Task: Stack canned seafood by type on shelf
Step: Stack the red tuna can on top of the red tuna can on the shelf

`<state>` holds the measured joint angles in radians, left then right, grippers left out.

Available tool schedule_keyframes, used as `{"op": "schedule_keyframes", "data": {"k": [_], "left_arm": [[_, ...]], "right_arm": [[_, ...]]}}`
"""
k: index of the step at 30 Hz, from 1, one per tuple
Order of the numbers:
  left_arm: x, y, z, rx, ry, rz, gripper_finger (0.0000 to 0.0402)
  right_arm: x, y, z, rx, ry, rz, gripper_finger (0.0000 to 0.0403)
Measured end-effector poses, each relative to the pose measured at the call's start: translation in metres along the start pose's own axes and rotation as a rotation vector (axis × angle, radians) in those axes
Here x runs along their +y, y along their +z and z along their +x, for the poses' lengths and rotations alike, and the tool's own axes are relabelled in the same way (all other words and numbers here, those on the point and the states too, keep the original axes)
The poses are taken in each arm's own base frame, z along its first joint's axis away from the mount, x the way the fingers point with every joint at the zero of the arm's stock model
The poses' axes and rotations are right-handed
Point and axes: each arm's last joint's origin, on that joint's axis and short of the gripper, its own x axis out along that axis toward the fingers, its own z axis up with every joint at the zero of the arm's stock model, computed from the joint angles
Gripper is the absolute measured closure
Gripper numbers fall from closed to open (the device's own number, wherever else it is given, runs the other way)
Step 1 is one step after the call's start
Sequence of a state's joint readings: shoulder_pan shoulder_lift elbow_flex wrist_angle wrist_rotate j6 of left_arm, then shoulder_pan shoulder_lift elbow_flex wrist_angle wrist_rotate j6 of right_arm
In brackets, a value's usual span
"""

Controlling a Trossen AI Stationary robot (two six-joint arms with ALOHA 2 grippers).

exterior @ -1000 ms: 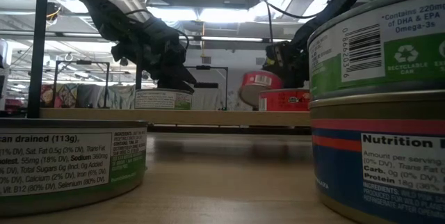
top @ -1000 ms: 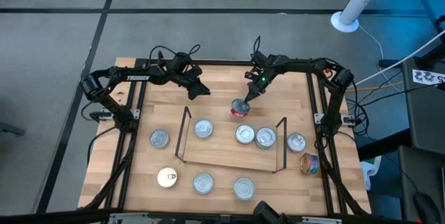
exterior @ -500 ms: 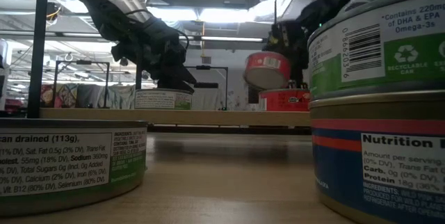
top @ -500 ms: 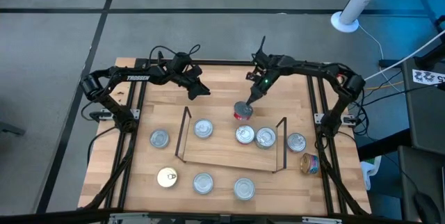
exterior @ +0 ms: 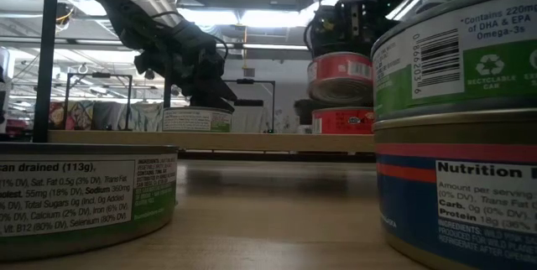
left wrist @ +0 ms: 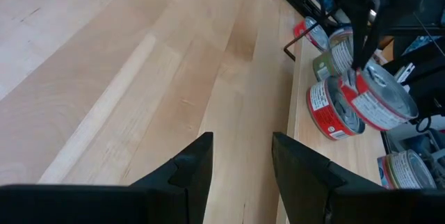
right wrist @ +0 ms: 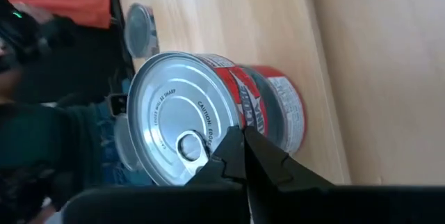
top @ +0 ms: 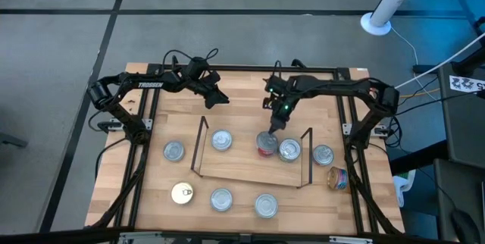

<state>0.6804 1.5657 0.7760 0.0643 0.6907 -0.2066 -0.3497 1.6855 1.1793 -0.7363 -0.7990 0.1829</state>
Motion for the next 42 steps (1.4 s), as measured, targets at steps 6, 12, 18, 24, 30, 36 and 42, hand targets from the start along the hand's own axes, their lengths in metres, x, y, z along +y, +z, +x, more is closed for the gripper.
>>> {"op": "schedule_keyframes", "data": {"k": [6, 12, 18, 24, 30, 36, 42], "left_arm": [[0.0, -0.0001, 0.0, 0.0, 0.0, 0.0, 0.0259], [0.0, -0.0001, 0.0, 0.0, 0.0, 0.0, 0.0259], [-0.0001, 0.0001, -0.0001, 0.0, 0.0, 0.003, 0.0259], [0.0, 0.0, 0.0, 0.0, 0.0, 0.004, 0.0259], [0.0, 0.0, 0.0, 0.0, 0.0, 0.004, 0.0259], [0.0, 0.0, 0.0, 0.0, 0.0, 0.005, 0.0259], [0.0, 0.0, 0.0, 0.0, 0.0, 0.006, 0.0259]], "right_arm": [[0.006, -0.002, 0.0086, 0.01, -0.083, -0.025, 0.0403], [0.0039, -0.0036, 0.0071, 0.013, -0.143, -0.007, 0.0403], [0.0039, -0.0052, 0.0066, 0.025, -0.159, -0.006, 0.0403], [0.0038, -0.0048, 0.0066, 0.02, -0.165, -0.01, 0.0403], [0.0034, -0.0048, 0.0073, 0.024, -0.149, -0.005, 0.0402], [0.0033, -0.0044, 0.0077, 0.021, -0.148, -0.007, 0.0364], [0.0027, -0.0037, 0.008, 0.014, -0.155, -0.011, 0.0297]]}}
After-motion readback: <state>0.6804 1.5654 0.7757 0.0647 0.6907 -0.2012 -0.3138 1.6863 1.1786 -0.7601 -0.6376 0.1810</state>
